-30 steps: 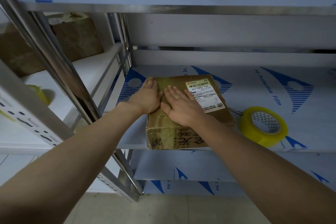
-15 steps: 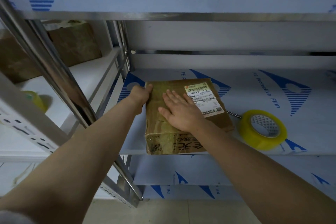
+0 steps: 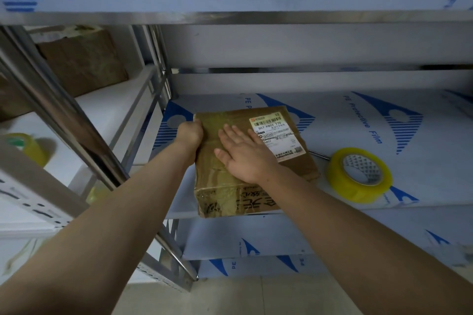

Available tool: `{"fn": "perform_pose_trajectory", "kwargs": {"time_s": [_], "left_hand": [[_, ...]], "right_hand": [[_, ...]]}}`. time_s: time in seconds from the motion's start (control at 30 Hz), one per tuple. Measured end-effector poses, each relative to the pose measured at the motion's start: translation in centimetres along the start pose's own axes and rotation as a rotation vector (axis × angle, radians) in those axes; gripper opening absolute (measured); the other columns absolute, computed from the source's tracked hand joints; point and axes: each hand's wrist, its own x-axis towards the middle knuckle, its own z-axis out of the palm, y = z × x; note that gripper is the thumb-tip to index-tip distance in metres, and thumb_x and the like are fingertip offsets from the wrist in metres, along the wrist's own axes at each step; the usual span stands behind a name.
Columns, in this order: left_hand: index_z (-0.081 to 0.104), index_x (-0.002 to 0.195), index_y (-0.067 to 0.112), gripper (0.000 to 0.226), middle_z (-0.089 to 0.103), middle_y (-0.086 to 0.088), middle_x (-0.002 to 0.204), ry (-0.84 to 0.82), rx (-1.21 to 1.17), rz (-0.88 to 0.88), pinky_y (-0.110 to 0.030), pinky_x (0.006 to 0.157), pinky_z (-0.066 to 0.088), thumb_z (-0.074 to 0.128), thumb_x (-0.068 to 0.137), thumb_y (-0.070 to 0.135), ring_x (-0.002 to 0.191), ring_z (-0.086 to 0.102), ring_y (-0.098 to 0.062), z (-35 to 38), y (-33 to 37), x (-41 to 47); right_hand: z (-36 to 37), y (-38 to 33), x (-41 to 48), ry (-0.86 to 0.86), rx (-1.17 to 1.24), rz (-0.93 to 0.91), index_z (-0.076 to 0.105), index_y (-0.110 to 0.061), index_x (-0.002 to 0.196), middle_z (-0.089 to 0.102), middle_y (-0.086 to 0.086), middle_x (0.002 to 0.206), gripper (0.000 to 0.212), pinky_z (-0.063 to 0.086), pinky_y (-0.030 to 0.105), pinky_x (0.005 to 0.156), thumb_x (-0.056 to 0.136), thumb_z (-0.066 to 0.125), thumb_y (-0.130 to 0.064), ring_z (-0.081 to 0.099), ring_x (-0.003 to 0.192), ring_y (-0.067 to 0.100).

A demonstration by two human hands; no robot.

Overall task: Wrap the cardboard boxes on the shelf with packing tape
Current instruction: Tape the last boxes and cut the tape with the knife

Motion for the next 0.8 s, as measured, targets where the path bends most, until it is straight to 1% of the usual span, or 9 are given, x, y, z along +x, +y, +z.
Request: {"fn": "perform_pose_trajectory", "kwargs": {"time_s": [0.07, 0.17, 0.23, 0.3, 0.37, 0.5, 0.63, 0.73, 0.8], "left_hand": [[0.054, 0.108, 0.001, 0.045, 0.059, -0.017, 0.105, 0.024, 0.055, 0.061, -0.044, 0.096, 0.047, 0.036, 0.101, 0.041, 0.103, 0.058, -0.033, 0.0, -0.4, 0.1], [0.056, 0.115, -0.005, 0.047, 0.06, -0.024, 0.117, 0.032, 0.139, 0.112, -0.047, 0.097, 0.047, 0.038, 0.101, 0.037, 0.107, 0.058, -0.037, 0.0, -0.2, -0.1], [0.049, 0.126, -0.006, 0.049, 0.054, -0.026, 0.127, 0.054, 0.209, 0.1, -0.045, 0.102, 0.042, 0.033, 0.103, 0.035, 0.115, 0.053, -0.038, 0.2, -0.2, -0.2], [0.022, 0.145, -0.004, 0.057, 0.032, -0.026, 0.147, 0.072, 0.363, 0.167, -0.041, 0.112, 0.028, 0.029, 0.103, 0.034, 0.134, 0.035, -0.037, 0.6, -0.6, -0.8], [-0.001, 0.15, 0.001, 0.065, 0.004, -0.019, 0.158, 0.048, 0.512, 0.304, -0.038, 0.118, 0.009, 0.031, 0.103, 0.032, 0.146, 0.007, -0.031, 0.6, -1.3, -1.4], [-0.001, 0.151, 0.005, 0.065, -0.011, -0.014, 0.159, 0.091, 0.911, 0.392, -0.04, 0.118, -0.001, 0.026, 0.103, 0.038, 0.147, -0.009, -0.027, -0.1, -1.2, -2.4], [-0.002, 0.153, 0.015, 0.063, -0.008, -0.004, 0.16, -0.011, 1.201, 0.541, -0.044, 0.115, -0.012, 0.015, 0.101, 0.047, 0.146, -0.014, -0.02, 1.4, -1.4, -5.6], [-0.004, 0.153, 0.016, 0.067, -0.008, -0.003, 0.16, -0.066, 1.32, 0.567, -0.041, 0.119, -0.008, 0.007, 0.098, 0.054, 0.147, -0.011, -0.017, 1.9, -2.0, -6.4], [-0.006, 0.152, 0.015, 0.07, -0.009, -0.005, 0.16, -0.062, 1.334, 0.54, -0.039, 0.119, -0.007, 0.005, 0.097, 0.056, 0.147, -0.009, -0.018, 1.9, -1.8, -6.4]], "right_hand": [[-0.1, 0.0, 0.0, -0.003, -0.002, 0.002, 0.001, -0.019, 0.153, -0.005, -0.001, 0.161, 0.058, -0.009, 0.035, 0.117, 0.102, 0.012, -0.045, -0.007, 0.147, 0.011], [-0.1, -0.1, 0.0, -0.001, -0.005, 0.003, 0.002, -0.018, 0.153, -0.005, -0.001, 0.161, 0.057, -0.009, 0.035, 0.117, 0.103, 0.012, -0.044, -0.006, 0.147, 0.011], [-0.1, -0.1, -0.2, 0.022, 0.024, -0.002, 0.002, -0.017, 0.153, -0.004, 0.0, 0.161, 0.057, -0.007, 0.034, 0.119, 0.103, 0.015, -0.041, -0.005, 0.147, 0.012], [-0.2, 0.0, -0.5, 0.091, 0.112, 0.011, 0.001, -0.014, 0.153, -0.003, 0.003, 0.161, 0.057, -0.003, 0.033, 0.12, 0.104, 0.022, -0.033, -0.004, 0.148, 0.013], [-0.5, 0.2, -0.6, 0.165, 0.21, 0.041, 0.003, -0.012, 0.153, -0.002, 0.005, 0.161, 0.06, 0.002, 0.032, 0.121, 0.102, 0.031, -0.022, -0.002, 0.148, 0.015], [-0.5, 0.2, -0.8, 0.245, 0.272, 0.072, 0.014, -0.01, 0.152, 0.013, 0.007, 0.16, 0.069, 0.016, 0.036, 0.12, 0.091, 0.044, 0.0, 0.013, 0.147, 0.02], [-0.6, 1.2, -1.0, 0.518, 0.616, 0.191, 0.038, -0.011, 0.144, 0.042, 0.007, 0.146, 0.059, 0.041, 0.039, 0.107, 0.088, 0.045, 0.008, 0.049, 0.127, 0.02], [-1.0, 1.6, -1.9, 0.76, 0.753, 0.206, 0.053, -0.008, 0.131, 0.056, 0.007, 0.131, 0.048, 0.043, 0.027, 0.1, 0.088, 0.044, 0.01, 0.056, 0.115, 0.017], [-1.3, 2.5, -2.8, 0.855, 0.765, 0.18, 0.059, -0.009, 0.124, 0.06, 0.006, 0.124, 0.044, 0.045, 0.027, 0.099, 0.088, 0.044, 0.01, 0.057, 0.113, 0.018]]}}
